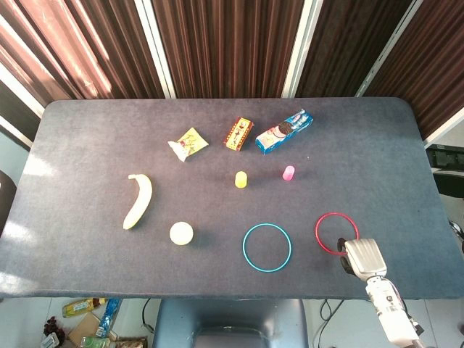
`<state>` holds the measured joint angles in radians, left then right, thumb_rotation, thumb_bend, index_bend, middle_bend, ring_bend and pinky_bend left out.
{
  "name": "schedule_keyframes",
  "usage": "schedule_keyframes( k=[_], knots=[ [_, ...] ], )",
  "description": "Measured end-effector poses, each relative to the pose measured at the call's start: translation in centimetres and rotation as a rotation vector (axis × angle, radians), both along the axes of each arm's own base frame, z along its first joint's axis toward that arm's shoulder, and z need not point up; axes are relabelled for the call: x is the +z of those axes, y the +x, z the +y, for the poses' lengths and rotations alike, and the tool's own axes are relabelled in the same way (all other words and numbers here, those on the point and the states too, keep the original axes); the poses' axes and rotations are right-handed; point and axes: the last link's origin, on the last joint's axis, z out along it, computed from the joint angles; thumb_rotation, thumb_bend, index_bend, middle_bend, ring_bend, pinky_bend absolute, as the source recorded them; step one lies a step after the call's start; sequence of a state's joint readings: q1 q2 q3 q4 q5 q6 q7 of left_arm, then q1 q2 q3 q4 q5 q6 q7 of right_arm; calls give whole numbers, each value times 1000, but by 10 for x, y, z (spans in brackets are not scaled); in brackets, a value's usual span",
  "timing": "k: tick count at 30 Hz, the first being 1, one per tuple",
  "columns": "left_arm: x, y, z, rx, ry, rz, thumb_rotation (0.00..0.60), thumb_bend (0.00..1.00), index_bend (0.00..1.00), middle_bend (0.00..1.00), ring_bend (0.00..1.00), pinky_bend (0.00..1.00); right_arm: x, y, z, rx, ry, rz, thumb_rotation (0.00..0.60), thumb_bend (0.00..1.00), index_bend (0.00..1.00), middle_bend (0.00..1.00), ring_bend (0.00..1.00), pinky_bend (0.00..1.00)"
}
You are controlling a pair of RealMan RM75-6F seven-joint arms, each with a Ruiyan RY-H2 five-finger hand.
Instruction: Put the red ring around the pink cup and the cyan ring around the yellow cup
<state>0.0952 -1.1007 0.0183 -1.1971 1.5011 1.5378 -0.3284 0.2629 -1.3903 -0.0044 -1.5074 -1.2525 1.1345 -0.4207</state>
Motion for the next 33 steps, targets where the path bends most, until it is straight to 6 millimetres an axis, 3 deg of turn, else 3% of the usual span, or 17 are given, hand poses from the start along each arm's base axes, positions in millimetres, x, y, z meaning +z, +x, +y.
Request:
schedule_keyframes(
  k=[20, 33],
  knots=[
    [0, 0, 0, 3, -4, -4, 600, 414, 58, 0, 0, 149, -6, -5, -1, 6, -3, 27, 600, 512, 602, 916, 1000, 1000],
    [0, -1, -1, 5, -4, -6, 600, 414, 58, 0, 0, 150, -10, -9, -1, 10, -6, 46, 600, 512, 660, 920, 1000, 1000]
  ],
)
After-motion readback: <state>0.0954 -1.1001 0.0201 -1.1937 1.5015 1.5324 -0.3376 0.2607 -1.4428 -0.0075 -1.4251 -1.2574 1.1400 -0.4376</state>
